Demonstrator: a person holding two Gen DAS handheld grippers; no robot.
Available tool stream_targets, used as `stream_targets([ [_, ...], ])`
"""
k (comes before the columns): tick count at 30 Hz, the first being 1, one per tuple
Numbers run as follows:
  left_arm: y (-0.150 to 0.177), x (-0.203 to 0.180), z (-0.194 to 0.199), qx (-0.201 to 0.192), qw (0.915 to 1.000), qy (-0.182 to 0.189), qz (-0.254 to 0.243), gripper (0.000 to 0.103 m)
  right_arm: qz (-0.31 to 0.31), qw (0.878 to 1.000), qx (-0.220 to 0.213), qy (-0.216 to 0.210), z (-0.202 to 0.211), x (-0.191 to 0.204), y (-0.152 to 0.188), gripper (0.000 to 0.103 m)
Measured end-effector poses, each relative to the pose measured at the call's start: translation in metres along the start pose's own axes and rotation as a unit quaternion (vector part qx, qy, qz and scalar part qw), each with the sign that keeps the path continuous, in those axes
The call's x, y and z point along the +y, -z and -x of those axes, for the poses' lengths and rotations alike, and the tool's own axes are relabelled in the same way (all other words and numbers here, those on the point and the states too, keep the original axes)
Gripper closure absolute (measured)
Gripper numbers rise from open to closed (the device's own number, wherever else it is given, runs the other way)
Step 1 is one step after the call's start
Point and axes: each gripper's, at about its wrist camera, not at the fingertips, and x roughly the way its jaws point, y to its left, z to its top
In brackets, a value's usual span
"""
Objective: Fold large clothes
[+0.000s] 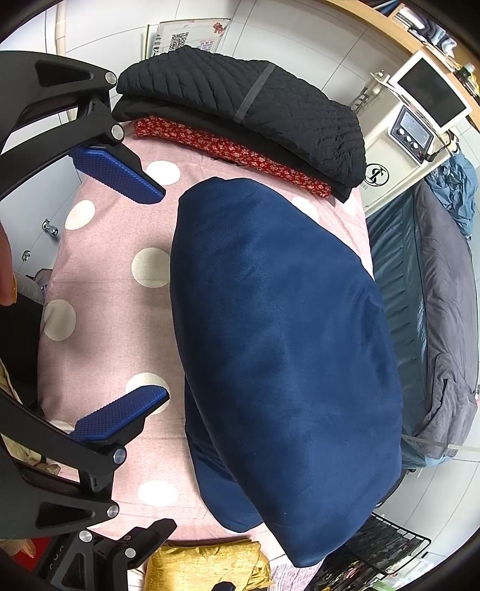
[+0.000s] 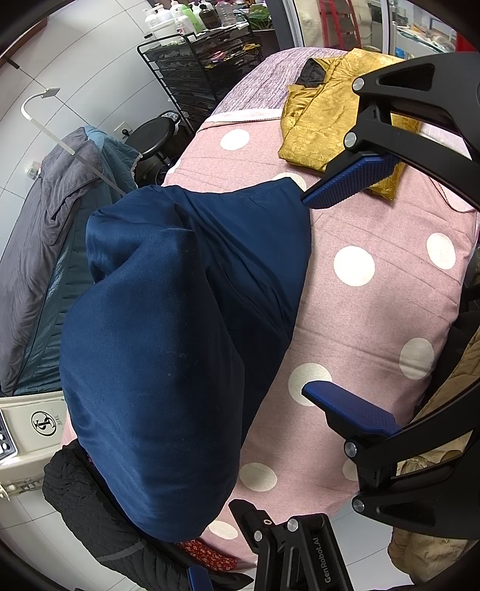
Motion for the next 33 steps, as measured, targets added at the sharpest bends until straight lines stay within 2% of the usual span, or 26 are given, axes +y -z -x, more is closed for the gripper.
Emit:
stream_targets([
  [20, -0.003, 0.003, -0.003, 0.007, 0.9999, 0.008, 0.000, 0.006, 0.001, 1.000, 0.005, -0.003, -0.003, 0.000, -0.002, 0.010],
  [28, -0.003, 0.010, -0.013, 0.027, 0.9977, 0.061, 0.013, 0.006, -0.010, 1.000, -0.001, -0.012, -0.003, -0.006, -0.004, 0.010],
  [31, -0.007, 0.025, -0.014, 0.027, 0.9959, 0.084, 0.023, 0.006, -0.032, 0.998, -0.026, -0.039, 0.004, -0.019, -0.009, 0.010],
  [33, -0.012, 0.043, -0.013, 0.029, 0.9928, 0.106, 0.047, 0.006, -0.064, 0.995, -0.046, -0.061, 0.009, -0.041, -0.016, 0.010],
])
